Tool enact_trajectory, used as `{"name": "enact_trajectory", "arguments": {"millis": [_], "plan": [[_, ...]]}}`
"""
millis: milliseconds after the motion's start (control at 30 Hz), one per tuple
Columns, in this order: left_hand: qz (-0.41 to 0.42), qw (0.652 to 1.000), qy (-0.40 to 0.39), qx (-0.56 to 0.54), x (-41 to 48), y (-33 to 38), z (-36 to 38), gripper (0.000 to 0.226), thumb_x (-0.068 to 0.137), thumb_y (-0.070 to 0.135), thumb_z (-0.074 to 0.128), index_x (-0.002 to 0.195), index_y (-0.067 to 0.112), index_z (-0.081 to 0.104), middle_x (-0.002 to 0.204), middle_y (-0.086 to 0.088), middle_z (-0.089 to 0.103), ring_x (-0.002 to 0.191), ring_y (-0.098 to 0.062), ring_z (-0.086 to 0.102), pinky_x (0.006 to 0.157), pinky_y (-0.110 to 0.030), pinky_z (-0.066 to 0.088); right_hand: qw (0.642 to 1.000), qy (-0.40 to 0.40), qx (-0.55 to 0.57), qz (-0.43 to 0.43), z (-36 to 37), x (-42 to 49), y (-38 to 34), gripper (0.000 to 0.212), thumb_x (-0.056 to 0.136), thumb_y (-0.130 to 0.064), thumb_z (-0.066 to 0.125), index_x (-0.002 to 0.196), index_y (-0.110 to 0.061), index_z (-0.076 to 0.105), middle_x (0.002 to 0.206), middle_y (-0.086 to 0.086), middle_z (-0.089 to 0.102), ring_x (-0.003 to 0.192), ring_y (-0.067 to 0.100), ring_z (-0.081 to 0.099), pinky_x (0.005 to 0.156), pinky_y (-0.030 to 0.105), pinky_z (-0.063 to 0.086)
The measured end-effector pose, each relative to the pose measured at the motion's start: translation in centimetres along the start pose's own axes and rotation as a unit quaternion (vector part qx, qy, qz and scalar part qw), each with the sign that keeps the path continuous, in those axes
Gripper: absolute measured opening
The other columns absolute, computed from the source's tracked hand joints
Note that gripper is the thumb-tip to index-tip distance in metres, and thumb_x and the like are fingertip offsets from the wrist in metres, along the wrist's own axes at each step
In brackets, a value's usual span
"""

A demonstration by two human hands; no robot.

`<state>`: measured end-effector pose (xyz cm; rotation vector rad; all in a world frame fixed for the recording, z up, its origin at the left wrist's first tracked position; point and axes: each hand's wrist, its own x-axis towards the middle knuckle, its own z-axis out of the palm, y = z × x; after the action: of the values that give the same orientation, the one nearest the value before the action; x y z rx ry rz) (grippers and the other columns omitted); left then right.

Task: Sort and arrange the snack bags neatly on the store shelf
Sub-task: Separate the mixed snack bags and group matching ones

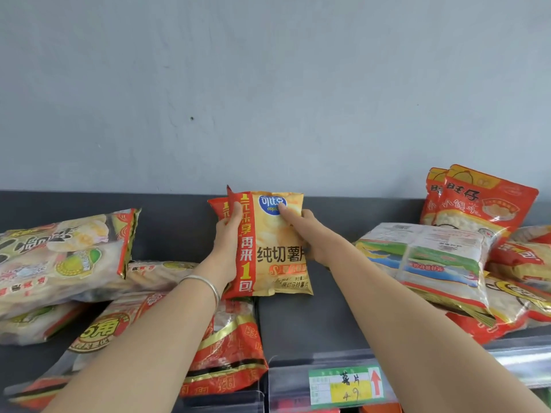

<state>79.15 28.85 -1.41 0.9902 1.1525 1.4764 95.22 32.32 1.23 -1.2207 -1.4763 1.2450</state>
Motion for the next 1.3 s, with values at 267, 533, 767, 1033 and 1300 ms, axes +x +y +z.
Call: {"name": "enact_trajectory", "arguments": {"millis": [267,533,767,1033,1300], "plan": [[-0.016,0.994,-0.104,-0.032,1.0,0.0,1.7,0.072,0.084,0.075,0.020,0.105,0.022,0.065,0.088,-0.008,0.075,0.079,-0.027,0.071,0.071,-0.041,0.054,0.998,-0.026,0.050,-0.011,-0.6,1.6,-1.1,0.058,0.081,-0.056,0.066,0.120,-0.015,0.058,0.101,0.008,0.075,0.082,0.026,0.073,0.064,0.037,0.059],[0.050,0.988,-0.124,0.075,1.3,-0.7,6.8,0.058,0.093,0.060,0.021,0.117,0.021,0.057,0.093,0.000,0.070,0.068,-0.008,0.070,0.049,-0.020,0.053,0.990,0.144,-0.008,-0.008,-5.8,1.5,-0.4,0.081,0.060,-0.065,0.071,0.121,-0.013,0.057,0.100,0.006,0.073,0.087,0.026,0.072,0.080,0.046,0.059],[0.123,0.986,-0.057,0.092,0.6,-0.6,6.2,0.060,0.097,0.050,0.031,0.147,0.020,0.018,0.123,0.006,0.050,0.099,-0.003,0.048,0.086,-0.023,0.035,0.986,0.163,-0.023,-0.018,-5.4,0.5,-1.1,0.095,0.069,-0.050,0.080,0.140,-0.019,0.025,0.118,0.007,0.063,0.097,0.024,0.068,0.081,0.045,0.058],[0.170,0.964,-0.017,0.205,-0.6,0.4,4.5,0.034,0.097,0.030,0.048,0.128,0.017,0.046,0.119,0.000,0.054,0.100,-0.010,0.052,0.079,-0.027,0.037,0.926,0.264,-0.244,-0.116,-3.9,-1.6,-1.4,0.078,0.091,-0.037,0.061,0.152,-0.023,0.014,0.151,0.013,0.025,0.133,0.037,0.035,0.102,0.044,0.039],[0.224,0.895,0.014,0.386,-2.6,2.5,-1.1,0.022,0.095,0.023,0.050,0.114,0.019,0.061,0.118,0.003,0.061,0.111,-0.015,0.053,0.090,-0.030,0.042,0.786,0.250,-0.498,-0.269,1.2,-4.7,-1.9,0.031,0.095,-0.022,0.048,0.124,-0.016,0.060,0.148,0.007,0.035,0.136,0.032,0.032,0.102,0.042,0.041]]}}
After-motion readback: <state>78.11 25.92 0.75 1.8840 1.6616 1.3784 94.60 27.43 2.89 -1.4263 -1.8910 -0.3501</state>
